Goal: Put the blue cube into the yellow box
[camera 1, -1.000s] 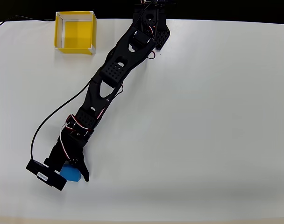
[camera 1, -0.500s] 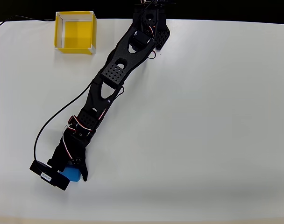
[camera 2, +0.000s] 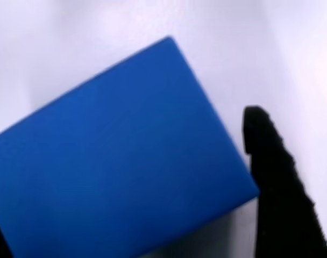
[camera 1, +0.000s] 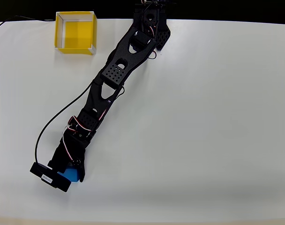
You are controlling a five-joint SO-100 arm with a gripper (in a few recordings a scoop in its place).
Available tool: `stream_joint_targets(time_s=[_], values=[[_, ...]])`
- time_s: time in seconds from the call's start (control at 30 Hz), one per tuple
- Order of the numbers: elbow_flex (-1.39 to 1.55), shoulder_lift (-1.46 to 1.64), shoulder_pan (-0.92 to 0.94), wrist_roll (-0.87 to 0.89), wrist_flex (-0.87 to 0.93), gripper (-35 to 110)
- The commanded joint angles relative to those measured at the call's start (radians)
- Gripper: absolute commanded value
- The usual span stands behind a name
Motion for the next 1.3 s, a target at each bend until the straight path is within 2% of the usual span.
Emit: stream_joint_targets(time_s=[0.0, 0.63, 1.27], values=[[-0.114, 0.072, -0.008, -0.018, -0.005, 41], [-0.114, 0.109, -0.011, -0.032, 0.051, 37], [-0.06, 0.298, -0.029, -0.023, 0.13, 32]])
